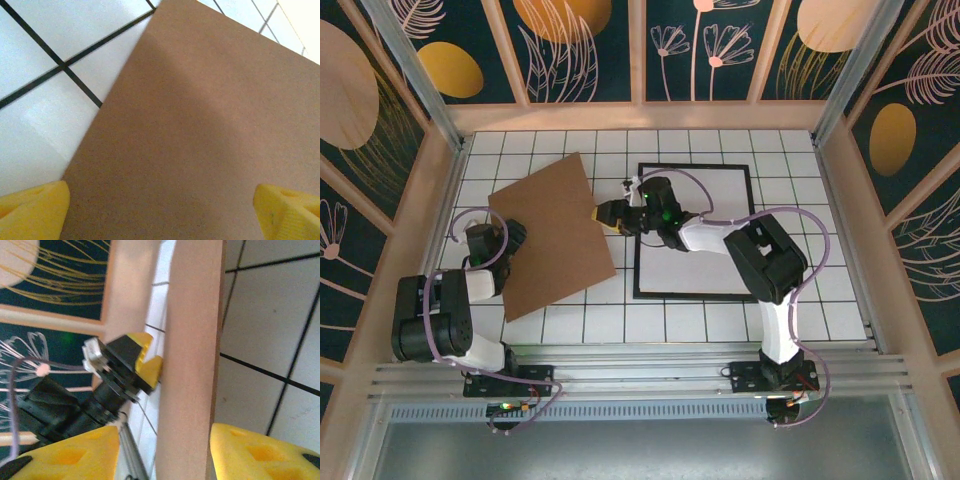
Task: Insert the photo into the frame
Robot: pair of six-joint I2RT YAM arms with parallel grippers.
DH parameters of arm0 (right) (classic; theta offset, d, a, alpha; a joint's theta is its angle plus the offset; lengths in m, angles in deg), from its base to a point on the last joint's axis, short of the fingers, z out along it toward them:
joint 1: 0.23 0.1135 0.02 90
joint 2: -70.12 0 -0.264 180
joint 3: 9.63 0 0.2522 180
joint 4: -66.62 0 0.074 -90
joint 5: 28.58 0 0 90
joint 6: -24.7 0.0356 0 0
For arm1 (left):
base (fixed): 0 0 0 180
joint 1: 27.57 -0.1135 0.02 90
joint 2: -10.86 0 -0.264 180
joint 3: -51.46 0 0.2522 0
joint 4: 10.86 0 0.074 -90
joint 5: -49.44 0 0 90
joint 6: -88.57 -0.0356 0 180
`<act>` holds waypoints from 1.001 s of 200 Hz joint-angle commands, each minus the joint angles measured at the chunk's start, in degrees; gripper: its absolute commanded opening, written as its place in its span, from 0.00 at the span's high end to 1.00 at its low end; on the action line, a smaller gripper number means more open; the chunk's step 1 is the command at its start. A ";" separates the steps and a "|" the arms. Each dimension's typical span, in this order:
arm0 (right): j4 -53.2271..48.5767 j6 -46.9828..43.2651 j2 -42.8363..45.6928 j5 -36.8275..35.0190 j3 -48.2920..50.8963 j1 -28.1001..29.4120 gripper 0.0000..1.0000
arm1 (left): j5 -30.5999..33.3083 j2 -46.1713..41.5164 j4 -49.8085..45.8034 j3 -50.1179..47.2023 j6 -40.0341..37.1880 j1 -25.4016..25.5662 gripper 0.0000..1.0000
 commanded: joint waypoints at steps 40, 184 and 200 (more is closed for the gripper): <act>11.30 11.03 3.15 -6.96 1.65 4.35 0.47 | -16.98 -1.89 -0.51 -5.87 7.44 1.94 0.06; 7.18 21.46 2.99 -4.98 1.48 4.40 0.44 | -16.55 -2.16 1.01 -6.72 6.76 1.99 0.06; 4.62 19.63 3.12 -4.83 0.60 4.31 0.44 | -16.51 -2.41 0.93 -6.64 6.55 1.94 0.06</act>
